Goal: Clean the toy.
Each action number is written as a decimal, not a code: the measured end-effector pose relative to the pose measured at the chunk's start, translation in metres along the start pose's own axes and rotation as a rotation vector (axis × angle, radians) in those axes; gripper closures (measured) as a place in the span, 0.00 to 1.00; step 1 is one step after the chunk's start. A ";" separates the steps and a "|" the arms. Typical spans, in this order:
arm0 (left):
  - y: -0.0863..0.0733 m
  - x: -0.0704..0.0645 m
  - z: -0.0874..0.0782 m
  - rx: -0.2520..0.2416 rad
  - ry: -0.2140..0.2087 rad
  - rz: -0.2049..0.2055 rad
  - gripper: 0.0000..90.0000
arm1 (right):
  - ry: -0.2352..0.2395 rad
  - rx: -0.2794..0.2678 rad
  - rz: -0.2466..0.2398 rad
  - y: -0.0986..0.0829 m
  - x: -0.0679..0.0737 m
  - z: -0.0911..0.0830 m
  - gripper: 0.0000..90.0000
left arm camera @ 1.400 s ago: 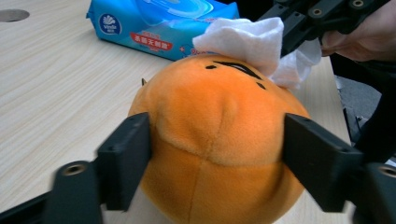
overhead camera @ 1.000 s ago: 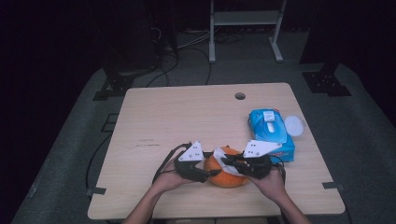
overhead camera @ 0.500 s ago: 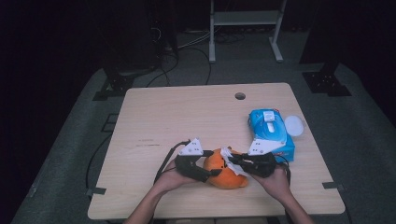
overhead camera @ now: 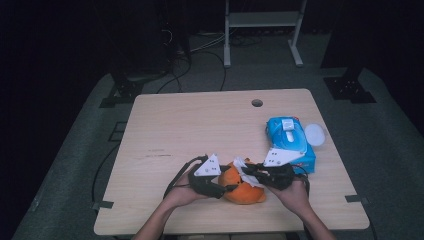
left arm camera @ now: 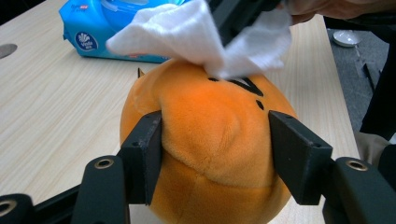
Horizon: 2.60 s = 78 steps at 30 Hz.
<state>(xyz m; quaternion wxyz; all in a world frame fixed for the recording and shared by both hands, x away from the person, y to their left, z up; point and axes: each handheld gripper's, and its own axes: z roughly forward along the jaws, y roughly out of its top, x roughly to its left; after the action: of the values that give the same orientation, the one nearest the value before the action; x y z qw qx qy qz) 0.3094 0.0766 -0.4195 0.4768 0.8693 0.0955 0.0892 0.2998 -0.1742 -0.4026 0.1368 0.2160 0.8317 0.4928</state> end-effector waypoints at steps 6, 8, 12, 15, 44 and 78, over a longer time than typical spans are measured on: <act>0.006 0.008 0.000 -0.049 -0.018 -0.134 0.24 | 0.018 0.015 0.066 -0.012 -0.009 -0.001 0.93; 0.005 0.008 0.002 -0.030 -0.016 -0.141 0.25 | 0.023 0.017 0.063 -0.011 -0.007 0.000 0.93; 0.001 0.007 0.002 -0.020 -0.015 -0.121 0.38 | 0.020 0.014 0.047 -0.008 -0.004 0.003 0.93; 0.003 0.001 0.002 -0.010 -0.017 -0.062 0.45 | 0.045 -0.014 0.031 -0.002 0.003 0.003 0.93; -0.010 0.019 -0.003 -0.025 -0.002 -0.179 0.37 | 0.006 0.030 0.063 -0.015 -0.011 -0.004 0.93; -0.002 0.000 0.002 -0.030 -0.069 -0.097 0.40 | 0.061 0.007 -0.031 0.006 0.021 0.006 0.93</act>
<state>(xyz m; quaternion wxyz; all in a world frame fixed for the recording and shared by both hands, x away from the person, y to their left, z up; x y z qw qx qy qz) 0.3101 0.0763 -0.4217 0.4964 0.8590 0.1197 0.0373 0.2859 -0.1570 -0.4004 0.1183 0.1885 0.8405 0.4940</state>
